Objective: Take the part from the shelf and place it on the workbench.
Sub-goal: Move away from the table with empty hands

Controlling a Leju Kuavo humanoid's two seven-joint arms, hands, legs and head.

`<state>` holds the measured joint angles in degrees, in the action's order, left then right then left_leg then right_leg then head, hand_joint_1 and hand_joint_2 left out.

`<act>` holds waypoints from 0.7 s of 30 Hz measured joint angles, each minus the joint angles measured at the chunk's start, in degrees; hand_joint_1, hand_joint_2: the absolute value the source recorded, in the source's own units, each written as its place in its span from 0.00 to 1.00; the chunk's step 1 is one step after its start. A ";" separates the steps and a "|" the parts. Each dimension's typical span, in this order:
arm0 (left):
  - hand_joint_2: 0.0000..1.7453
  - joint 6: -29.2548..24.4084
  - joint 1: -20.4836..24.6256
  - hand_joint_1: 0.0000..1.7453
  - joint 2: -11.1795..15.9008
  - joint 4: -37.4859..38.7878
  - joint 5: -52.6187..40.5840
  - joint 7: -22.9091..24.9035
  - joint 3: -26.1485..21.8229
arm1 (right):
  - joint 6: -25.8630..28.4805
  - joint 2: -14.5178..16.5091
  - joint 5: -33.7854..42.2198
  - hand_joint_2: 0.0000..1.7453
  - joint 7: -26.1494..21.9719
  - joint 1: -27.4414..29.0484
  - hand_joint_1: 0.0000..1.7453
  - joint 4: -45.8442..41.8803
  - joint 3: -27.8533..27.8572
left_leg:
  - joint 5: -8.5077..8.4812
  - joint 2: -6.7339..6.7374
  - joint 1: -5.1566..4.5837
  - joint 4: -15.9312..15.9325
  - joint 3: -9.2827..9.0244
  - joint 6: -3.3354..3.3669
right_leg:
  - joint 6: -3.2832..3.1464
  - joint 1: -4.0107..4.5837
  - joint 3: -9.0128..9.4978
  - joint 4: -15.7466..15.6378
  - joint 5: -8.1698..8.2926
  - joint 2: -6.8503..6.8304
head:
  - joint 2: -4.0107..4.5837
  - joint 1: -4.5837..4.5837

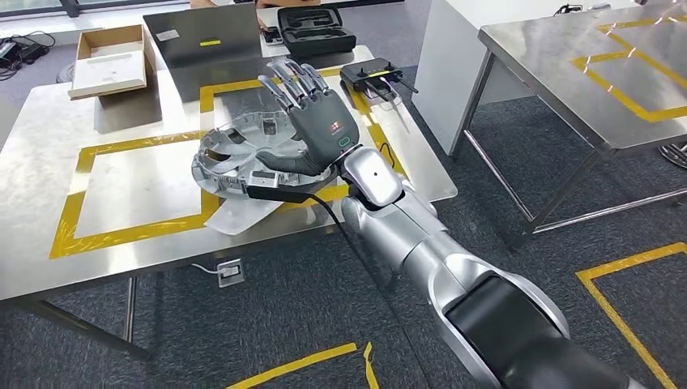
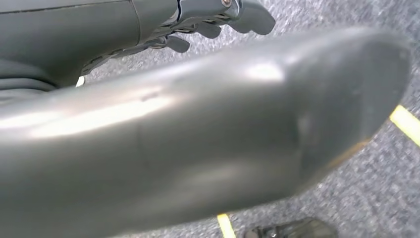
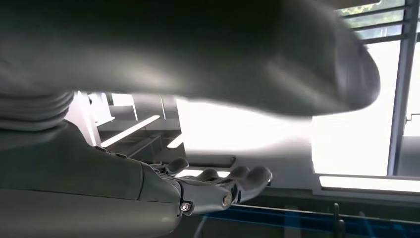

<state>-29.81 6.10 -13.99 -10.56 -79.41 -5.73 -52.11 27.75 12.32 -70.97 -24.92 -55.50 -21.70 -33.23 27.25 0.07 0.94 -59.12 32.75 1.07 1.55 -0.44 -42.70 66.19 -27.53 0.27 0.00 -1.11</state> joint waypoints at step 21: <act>0.00 0.00 -0.23 0.00 0.14 -0.01 -0.02 -0.02 0.00 | -0.19 0.80 -0.18 1.00 -0.09 -0.18 0.00 0.00 0.21 | 2.09 -0.04 0.46 -10.97 4.03 -4.27 | -2.73 -0.11 4.88 -8.23 5.27 -0.25 | 0.00 0.16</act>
<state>-29.81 5.87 -13.85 -10.57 -79.43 -5.74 -52.11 27.56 13.11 -71.16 -25.01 -55.69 -21.70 -33.03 29.34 0.03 1.40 -70.09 36.78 -3.20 -1.18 -0.55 -37.82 57.97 -22.25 0.02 0.00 -0.96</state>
